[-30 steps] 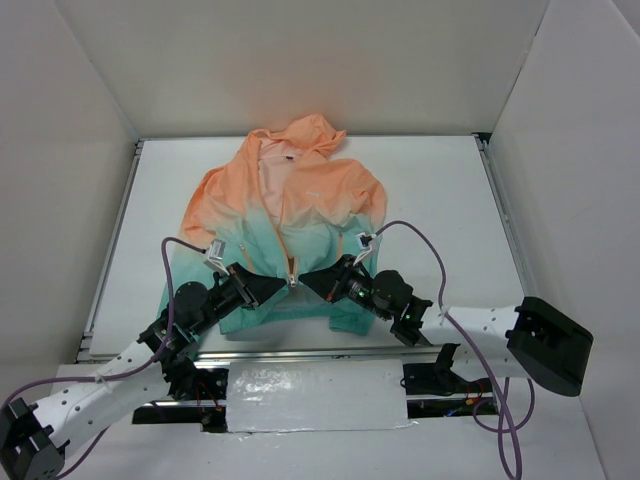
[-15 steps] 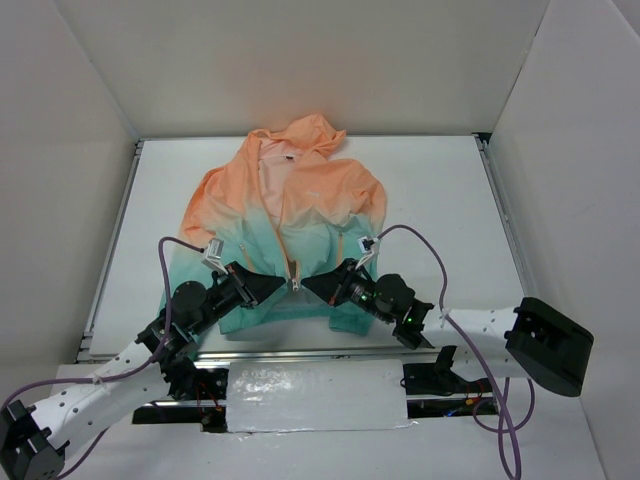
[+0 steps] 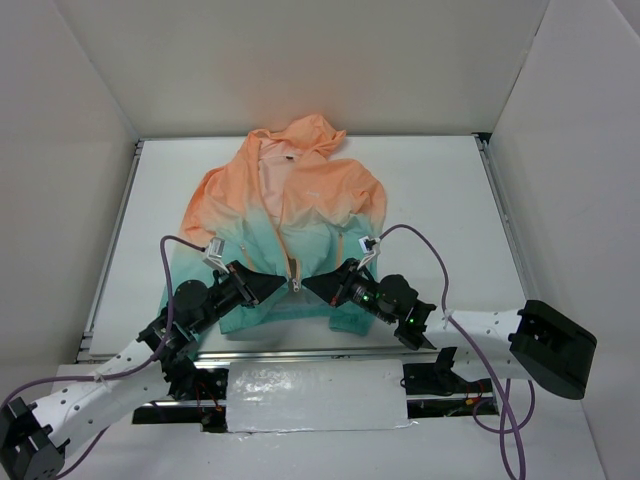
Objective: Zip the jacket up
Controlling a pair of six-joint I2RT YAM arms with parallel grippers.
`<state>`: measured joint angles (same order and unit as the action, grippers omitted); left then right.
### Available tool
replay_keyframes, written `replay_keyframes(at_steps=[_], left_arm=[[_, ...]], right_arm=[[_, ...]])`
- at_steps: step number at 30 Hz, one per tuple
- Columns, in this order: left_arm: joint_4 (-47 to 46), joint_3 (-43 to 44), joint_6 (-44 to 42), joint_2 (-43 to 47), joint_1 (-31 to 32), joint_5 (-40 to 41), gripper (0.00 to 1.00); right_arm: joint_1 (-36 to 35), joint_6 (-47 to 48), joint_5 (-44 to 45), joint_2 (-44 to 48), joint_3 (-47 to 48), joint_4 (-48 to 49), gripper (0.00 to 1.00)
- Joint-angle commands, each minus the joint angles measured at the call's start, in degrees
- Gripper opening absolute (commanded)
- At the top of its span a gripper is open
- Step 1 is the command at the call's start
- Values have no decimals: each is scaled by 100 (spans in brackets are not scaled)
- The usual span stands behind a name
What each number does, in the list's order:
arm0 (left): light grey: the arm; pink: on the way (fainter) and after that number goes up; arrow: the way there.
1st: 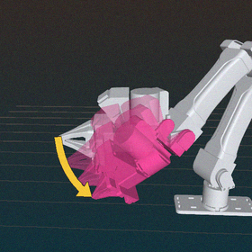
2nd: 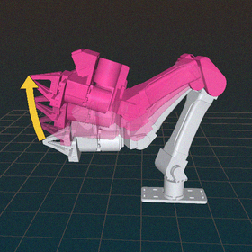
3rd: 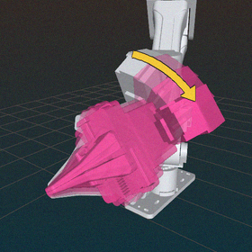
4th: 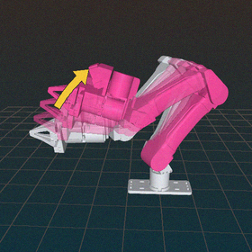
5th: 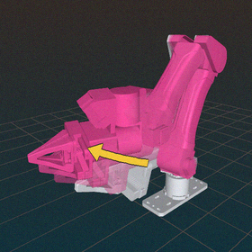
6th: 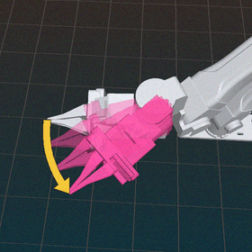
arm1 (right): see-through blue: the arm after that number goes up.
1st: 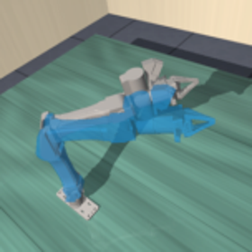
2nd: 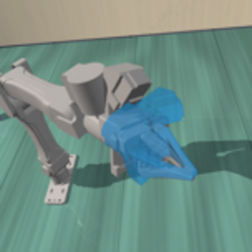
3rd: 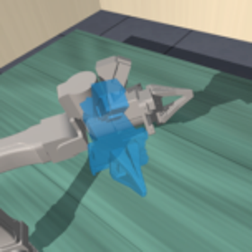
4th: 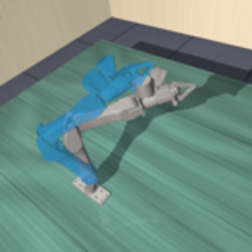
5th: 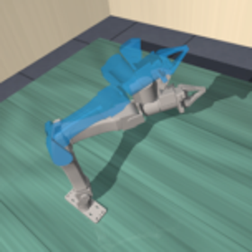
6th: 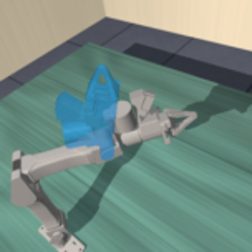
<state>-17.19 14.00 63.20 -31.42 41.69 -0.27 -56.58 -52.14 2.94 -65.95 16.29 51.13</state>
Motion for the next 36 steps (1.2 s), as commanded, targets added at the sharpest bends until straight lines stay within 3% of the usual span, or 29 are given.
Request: replay_keyframes(at_steps=[1,36], left_arm=[[-443,173,-27,13,-21,1,0],[-601,76,35,-66,-21,-78,0]], right_arm=[[33,108,-39,65,164,362,0],[33,143,84,47,331,81,0]])
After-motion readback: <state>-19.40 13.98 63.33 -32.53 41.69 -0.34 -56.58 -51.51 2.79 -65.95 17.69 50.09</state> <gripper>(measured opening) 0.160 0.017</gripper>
